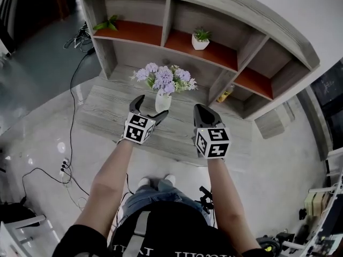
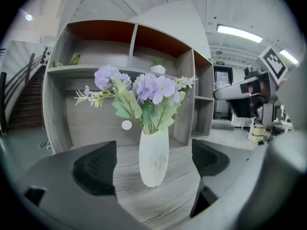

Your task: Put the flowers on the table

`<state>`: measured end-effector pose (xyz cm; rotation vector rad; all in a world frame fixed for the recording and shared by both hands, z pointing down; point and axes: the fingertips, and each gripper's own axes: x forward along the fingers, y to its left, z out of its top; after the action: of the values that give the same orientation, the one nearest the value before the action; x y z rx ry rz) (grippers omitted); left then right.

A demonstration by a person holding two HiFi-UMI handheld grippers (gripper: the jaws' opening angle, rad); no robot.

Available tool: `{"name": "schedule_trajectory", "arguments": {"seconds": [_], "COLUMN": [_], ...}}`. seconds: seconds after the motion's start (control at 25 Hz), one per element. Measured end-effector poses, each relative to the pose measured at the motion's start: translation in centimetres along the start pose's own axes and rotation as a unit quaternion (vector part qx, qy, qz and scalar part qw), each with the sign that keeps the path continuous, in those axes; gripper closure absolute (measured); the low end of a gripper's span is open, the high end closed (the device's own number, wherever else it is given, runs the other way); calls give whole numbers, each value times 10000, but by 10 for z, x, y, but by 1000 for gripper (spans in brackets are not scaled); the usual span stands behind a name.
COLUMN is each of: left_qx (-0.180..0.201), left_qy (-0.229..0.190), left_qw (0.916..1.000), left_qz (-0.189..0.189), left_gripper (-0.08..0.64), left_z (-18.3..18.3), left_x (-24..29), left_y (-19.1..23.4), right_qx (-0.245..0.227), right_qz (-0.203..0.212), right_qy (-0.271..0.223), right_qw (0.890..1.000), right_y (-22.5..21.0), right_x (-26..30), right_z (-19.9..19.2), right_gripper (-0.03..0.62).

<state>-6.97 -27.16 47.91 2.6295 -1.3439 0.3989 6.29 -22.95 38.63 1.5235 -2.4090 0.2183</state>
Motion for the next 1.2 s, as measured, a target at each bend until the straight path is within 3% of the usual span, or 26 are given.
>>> {"name": "schedule_trajectory", "arguments": {"seconds": [0.44, 0.72, 1.2], "left_qx": [-79, -265, 177], "left_qy": [-515, -867, -1470], "left_qw": [9983, 9939, 9869], "left_qz": [274, 630, 638], "left_gripper": [81, 81, 87], "left_z": [41, 67, 137], "left_x": [-37, -62, -107], "left_y": [-1, 9, 32], "right_qx": [-399, -196, -356], "right_qz": [44, -95, -280], "right_qy": [3, -121, -752], "right_qw": [9992, 9997, 9961], "right_y": [3, 1, -5], "right_x": [-25, -38, -52], "right_z": [36, 44, 96], "right_gripper": [578, 578, 578]}}
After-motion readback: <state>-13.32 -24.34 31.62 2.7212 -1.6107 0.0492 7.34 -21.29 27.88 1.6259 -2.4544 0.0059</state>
